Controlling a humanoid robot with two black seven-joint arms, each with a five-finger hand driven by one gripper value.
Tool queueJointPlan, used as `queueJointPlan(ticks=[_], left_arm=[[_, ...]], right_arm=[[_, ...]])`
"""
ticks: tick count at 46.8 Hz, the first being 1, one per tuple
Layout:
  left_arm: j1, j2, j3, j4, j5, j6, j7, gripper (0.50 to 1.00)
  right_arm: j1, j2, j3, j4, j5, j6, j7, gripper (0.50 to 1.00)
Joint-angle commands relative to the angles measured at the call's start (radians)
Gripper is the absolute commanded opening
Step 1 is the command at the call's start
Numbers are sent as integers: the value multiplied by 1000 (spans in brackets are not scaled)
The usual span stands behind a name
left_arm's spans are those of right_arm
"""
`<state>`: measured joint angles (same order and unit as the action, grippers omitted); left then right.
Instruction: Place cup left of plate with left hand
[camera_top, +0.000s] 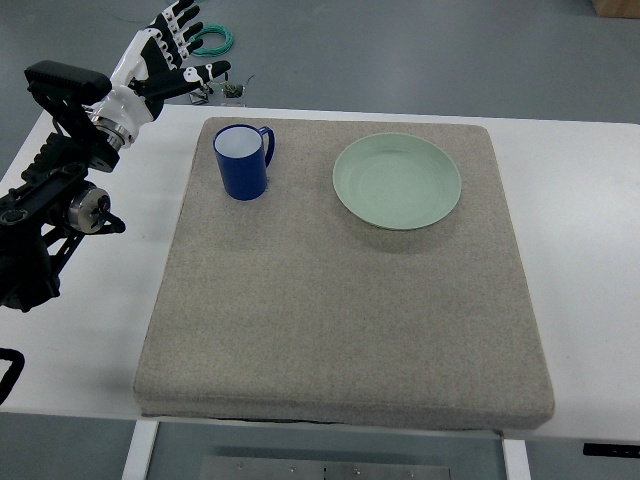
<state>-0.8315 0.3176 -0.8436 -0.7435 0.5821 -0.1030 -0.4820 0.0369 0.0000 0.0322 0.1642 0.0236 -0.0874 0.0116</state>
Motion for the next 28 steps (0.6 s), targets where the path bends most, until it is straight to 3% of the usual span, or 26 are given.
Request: queueJointPlan(ticks=[1,9,22,28], left_arm=[[-41,-3,9,21,-93,0,16,994],[-103,-61,12,55,-275,43,114,994],[-138,-106,8,65,-481,150,129,994],[-140,-117,0,96,-585,152,164,994]], right_arm=[[0,0,0,0,1,0,1,934],[0,0,0,0,1,0,-1,934],[0,0,0,0,1,0,1,934],[0,0,0,0,1,0,-1,934]])
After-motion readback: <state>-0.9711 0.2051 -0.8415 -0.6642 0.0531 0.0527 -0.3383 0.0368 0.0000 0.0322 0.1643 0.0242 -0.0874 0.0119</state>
